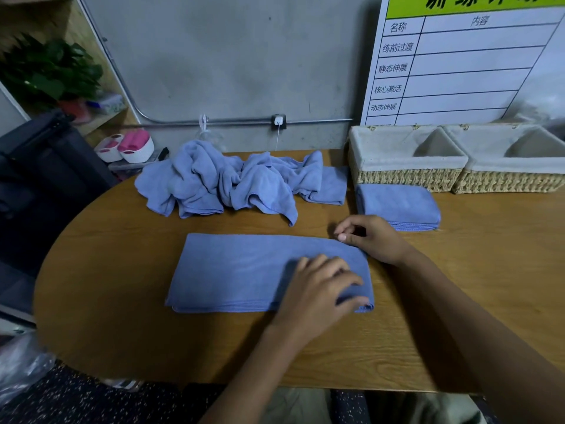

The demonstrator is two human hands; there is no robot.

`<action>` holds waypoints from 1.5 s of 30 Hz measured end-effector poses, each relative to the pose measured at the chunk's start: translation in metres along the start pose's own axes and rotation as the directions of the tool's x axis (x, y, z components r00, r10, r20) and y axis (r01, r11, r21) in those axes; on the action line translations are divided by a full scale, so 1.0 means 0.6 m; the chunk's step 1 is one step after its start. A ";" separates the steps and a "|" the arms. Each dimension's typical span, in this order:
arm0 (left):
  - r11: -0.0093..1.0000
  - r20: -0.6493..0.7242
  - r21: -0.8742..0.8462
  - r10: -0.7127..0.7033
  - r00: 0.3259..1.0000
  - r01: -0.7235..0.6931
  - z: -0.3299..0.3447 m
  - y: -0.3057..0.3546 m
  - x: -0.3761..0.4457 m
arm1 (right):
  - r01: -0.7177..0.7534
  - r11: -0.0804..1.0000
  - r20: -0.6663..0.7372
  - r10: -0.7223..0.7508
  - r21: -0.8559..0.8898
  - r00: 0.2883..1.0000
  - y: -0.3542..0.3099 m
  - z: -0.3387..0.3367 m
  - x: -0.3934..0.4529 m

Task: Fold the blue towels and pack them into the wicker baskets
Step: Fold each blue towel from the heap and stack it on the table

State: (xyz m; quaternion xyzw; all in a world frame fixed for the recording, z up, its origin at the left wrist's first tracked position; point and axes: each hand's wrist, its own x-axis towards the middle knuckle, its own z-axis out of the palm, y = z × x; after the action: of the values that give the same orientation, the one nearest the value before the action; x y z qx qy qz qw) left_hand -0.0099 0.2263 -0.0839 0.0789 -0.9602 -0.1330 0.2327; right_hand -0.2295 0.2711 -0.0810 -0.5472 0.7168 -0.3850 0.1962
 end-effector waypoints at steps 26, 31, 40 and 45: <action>1.000 0.070 0.010 0.028 0.997 -0.029 0.043 0.043 -0.006 | 0.048 0.997 -0.004 -0.049 -0.064 0.999 0.019 -0.021 -0.001; 0.998 -0.014 0.023 -0.062 0.998 0.063 0.047 0.057 0.003 | 0.022 0.992 0.005 -0.022 -0.122 1.000 0.015 -0.025 -0.011; 0.989 -0.079 0.048 -0.134 0.988 0.138 0.057 0.066 0.010 | -0.024 0.994 0.040 0.029 -0.106 0.999 0.009 -0.031 -0.013; 0.992 -0.138 0.011 -0.120 0.983 0.122 0.061 0.067 0.008 | -0.055 0.995 0.027 0.057 -0.083 0.998 0.000 -0.032 -0.015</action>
State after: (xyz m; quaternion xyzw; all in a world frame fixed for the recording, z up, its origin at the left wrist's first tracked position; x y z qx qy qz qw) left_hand -0.0351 0.2715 -0.1016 0.1483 -0.9366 -0.1318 0.2887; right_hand -0.2401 0.2860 -0.0702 -0.5403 0.7441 -0.3413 0.1948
